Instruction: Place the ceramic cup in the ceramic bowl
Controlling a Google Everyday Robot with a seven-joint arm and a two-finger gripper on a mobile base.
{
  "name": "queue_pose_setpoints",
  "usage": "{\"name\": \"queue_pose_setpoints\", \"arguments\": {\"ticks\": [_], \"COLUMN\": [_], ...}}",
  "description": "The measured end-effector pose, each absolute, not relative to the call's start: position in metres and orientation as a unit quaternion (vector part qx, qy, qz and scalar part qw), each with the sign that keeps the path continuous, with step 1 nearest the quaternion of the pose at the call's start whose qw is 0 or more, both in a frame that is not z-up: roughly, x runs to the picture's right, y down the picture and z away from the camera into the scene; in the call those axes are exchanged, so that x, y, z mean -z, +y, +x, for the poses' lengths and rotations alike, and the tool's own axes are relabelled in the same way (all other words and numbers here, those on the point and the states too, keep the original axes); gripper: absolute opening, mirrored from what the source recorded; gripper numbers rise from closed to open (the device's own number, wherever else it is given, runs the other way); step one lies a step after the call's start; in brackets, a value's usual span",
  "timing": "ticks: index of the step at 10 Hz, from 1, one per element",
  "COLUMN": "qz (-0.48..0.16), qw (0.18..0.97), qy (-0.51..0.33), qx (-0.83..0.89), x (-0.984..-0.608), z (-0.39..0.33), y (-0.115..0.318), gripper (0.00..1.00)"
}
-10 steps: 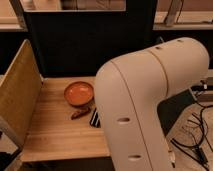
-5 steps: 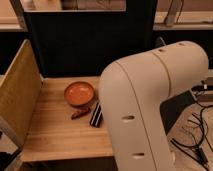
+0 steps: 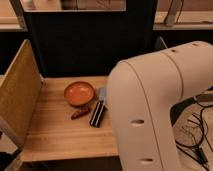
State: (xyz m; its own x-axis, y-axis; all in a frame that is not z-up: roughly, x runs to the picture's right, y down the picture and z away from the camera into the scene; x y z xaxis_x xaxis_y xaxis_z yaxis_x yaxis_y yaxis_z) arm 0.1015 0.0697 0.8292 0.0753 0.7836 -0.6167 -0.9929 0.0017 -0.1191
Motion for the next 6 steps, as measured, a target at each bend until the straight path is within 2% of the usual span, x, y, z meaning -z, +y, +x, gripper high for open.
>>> {"name": "queue_pose_setpoints", "arguments": {"ticks": [6], "qz": [-0.191], "qw": [0.696], "qy": [0.124], "qx": [-0.680], "x": [-0.779], "z": [0.127], "y": [-0.009], "gripper": [0.00]}}
